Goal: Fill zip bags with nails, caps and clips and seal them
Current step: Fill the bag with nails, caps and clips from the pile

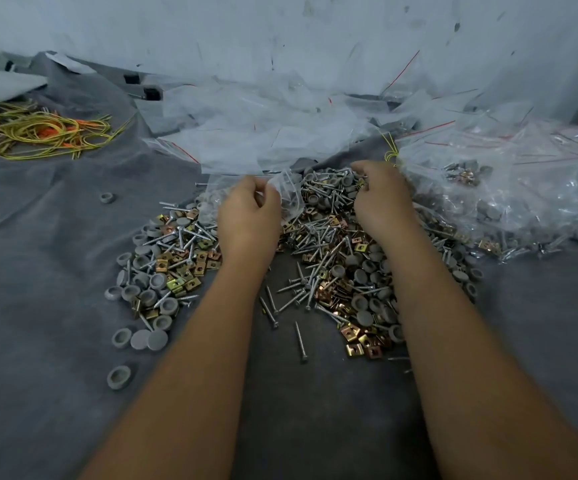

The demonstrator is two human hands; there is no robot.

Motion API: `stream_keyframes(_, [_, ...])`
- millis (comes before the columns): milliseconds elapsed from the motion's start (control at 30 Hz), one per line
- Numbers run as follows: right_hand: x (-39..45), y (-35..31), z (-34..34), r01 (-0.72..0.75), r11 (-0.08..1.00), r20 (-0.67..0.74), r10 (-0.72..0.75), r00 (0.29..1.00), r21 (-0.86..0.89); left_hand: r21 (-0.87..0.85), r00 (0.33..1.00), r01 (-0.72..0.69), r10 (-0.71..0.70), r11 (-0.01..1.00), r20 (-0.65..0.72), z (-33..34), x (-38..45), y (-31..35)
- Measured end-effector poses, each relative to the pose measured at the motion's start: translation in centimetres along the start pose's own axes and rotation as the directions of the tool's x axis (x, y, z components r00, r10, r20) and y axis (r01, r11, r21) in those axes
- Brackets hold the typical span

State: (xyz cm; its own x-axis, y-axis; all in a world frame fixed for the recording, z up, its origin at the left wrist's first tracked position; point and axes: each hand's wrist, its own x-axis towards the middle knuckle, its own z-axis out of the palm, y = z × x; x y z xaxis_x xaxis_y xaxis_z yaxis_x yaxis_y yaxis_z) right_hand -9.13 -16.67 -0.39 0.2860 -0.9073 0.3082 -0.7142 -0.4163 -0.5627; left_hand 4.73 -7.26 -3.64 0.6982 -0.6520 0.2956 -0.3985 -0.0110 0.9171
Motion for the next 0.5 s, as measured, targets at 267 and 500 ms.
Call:
stream_keyframes(267, [1.2,0.6,1.2,0.123,0.892,0.142,-0.067,0.988,-0.435,0.031,1.000,-0.011,0.011,0.999,0.008,0.1,0.2,-0.1])
stream_keyframes(500, [-0.4,-0.3,1.3,0.152,0.896,0.057,-0.142,0.988,-0.417,0.046,0.999,-0.005,0.004,0.999,0.034,0.1,0.1,0.0])
